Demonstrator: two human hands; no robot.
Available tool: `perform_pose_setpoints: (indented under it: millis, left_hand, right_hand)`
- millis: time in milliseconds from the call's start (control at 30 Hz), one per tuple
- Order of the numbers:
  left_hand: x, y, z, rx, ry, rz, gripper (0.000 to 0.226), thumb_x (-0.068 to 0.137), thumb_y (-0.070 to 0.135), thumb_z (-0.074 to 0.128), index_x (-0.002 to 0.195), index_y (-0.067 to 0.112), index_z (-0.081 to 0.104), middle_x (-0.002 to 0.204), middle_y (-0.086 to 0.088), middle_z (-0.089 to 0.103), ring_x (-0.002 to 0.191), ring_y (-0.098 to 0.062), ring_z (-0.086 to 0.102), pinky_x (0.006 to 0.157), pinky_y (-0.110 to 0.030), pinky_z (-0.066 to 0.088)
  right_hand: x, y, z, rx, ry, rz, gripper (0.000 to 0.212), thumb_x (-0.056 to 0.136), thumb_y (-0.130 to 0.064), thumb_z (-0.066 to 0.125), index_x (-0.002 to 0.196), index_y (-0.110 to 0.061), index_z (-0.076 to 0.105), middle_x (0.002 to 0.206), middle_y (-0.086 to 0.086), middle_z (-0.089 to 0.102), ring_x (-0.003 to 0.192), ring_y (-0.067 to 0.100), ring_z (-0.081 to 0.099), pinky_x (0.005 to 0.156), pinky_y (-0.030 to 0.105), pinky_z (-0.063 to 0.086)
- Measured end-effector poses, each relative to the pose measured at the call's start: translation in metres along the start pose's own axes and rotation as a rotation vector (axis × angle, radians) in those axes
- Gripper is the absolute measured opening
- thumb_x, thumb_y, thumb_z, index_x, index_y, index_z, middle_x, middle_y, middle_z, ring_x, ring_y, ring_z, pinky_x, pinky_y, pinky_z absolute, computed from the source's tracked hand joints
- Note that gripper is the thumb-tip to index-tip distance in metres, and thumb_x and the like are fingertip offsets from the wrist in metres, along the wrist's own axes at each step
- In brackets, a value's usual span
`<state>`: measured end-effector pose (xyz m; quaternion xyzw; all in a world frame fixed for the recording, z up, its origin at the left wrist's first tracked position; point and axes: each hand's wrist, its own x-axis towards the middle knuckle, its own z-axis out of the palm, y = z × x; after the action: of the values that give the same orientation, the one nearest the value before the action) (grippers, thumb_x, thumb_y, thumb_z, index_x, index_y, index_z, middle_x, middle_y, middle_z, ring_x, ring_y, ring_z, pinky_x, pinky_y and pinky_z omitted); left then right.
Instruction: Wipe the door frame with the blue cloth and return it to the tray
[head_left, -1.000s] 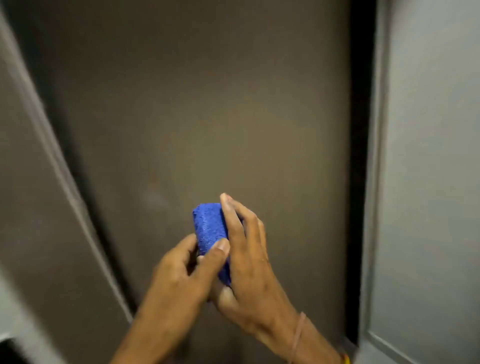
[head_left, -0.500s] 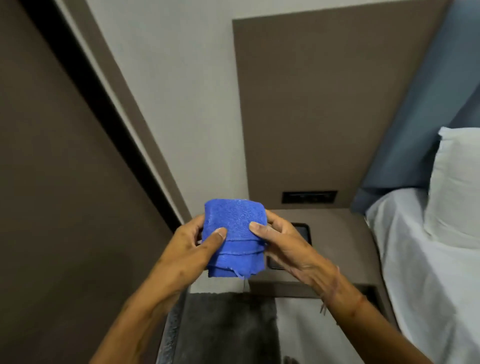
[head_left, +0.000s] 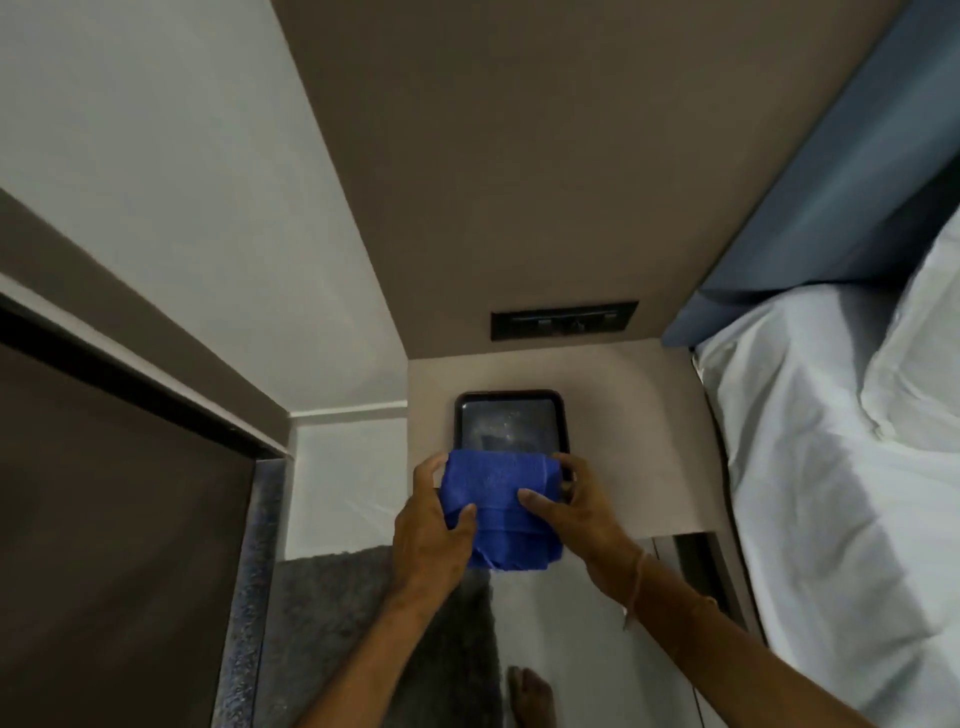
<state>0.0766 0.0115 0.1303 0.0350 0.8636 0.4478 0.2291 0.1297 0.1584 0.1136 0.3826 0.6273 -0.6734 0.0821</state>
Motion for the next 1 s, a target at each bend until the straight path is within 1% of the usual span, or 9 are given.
perform_pose_setpoints:
  millis: [100,233,333,400,467,633,800,900,1000]
  left_hand:
    - [0.035,-0.040,0.045,0.084,0.027,-0.032,0.048,0.088,0.013,0.059,0.129,0.023,0.037,0.117,-0.012,0.062,0.095,-0.029,0.061,0.079,-0.037,0.053]
    - [0.082,-0.078,0.091,0.170,0.040,-0.027,0.040,0.088,0.012,0.058,0.125,0.016,0.041,0.116,-0.018,0.061,0.096,-0.035,0.060,0.076,-0.040,0.049]
    - [0.116,-0.093,0.112,0.191,0.056,0.011,0.031,0.088,0.010,0.057,0.118,0.012,0.047,0.114,-0.020,0.061,0.097,-0.035,0.059,0.077,-0.039,0.048]
    - [0.137,-0.104,0.124,0.206,0.071,0.051,0.029,0.089,0.009,0.056,0.117,0.011,0.050,0.117,-0.019,0.058,0.102,-0.031,0.057,0.078,-0.033,0.045]
    - [0.153,-0.114,0.136,0.260,0.050,0.060,0.033,0.089,0.011,0.055,0.122,0.011,0.049,0.126,-0.018,0.051,0.109,-0.030,0.054,0.082,-0.029,0.044]
    - [0.161,-0.148,0.159,0.622,-0.072,0.150,0.042,0.091,0.020,0.052,0.131,0.010,0.043,0.146,-0.014,0.031,0.127,-0.029,0.039,0.101,-0.039,0.041]
    - [0.158,-0.168,0.165,0.874,-0.293,0.201,0.068,0.090,0.022,0.050,0.147,0.014,0.012,0.158,-0.013,0.006,0.144,-0.029,0.010,0.116,-0.044,0.018]
    - [0.156,-0.163,0.158,0.888,-0.413,0.158,0.074,0.092,0.025,0.048,0.148,0.017,0.000,0.159,-0.010,-0.008,0.146,-0.028,-0.003,0.118,-0.043,0.005]
    - [0.154,-0.150,0.136,0.727,-0.376,0.200,0.063,0.093,0.023,0.046,0.147,0.014,0.015,0.159,-0.010,0.006,0.145,-0.026,0.007,0.119,-0.039,0.013]
  right_hand:
    - [0.053,0.040,-0.004,-0.050,0.060,0.004,0.050,0.083,-0.003,0.066,0.120,-0.013,0.034,0.123,0.020,0.053,0.105,0.031,0.059,0.087,0.044,0.055]
    - [0.117,0.084,-0.004,-0.165,0.118,-0.035,0.035,0.084,-0.004,0.065,0.100,-0.018,0.036,0.111,0.012,0.054,0.095,0.023,0.057,0.076,0.030,0.050]
    - [0.159,0.097,-0.003,-0.301,0.157,-0.076,0.020,0.085,-0.009,0.065,0.093,-0.014,0.047,0.105,0.009,0.055,0.097,0.025,0.054,0.083,0.033,0.047]
    - [0.185,0.103,-0.002,-0.370,0.145,-0.098,0.016,0.085,-0.010,0.064,0.099,-0.009,0.055,0.116,0.015,0.057,0.106,0.029,0.054,0.093,0.037,0.047]
    - [0.203,0.109,-0.005,-0.488,0.129,-0.109,0.026,0.086,-0.011,0.063,0.110,-0.005,0.055,0.127,0.019,0.049,0.116,0.032,0.049,0.101,0.040,0.044]
    - [0.215,0.139,-0.006,-0.985,0.006,-0.312,0.048,0.089,-0.011,0.054,0.135,-0.007,0.040,0.148,0.020,0.025,0.132,0.037,0.030,0.109,0.045,0.036]
    - [0.215,0.160,0.000,-1.250,-0.136,-0.348,0.066,0.092,-0.017,0.050,0.147,-0.010,0.014,0.158,0.017,0.005,0.141,0.035,0.018,0.116,0.045,0.028]
    - [0.213,0.155,0.002,-1.380,-0.204,-0.262,0.078,0.090,-0.024,0.052,0.148,-0.011,0.002,0.158,0.018,-0.004,0.145,0.035,0.006,0.118,0.048,0.016]
    - [0.210,0.138,0.001,-1.481,-0.226,-0.216,0.077,0.092,-0.033,0.048,0.149,-0.015,0.000,0.159,0.013,-0.007,0.145,0.035,-0.007,0.117,0.059,0.002]
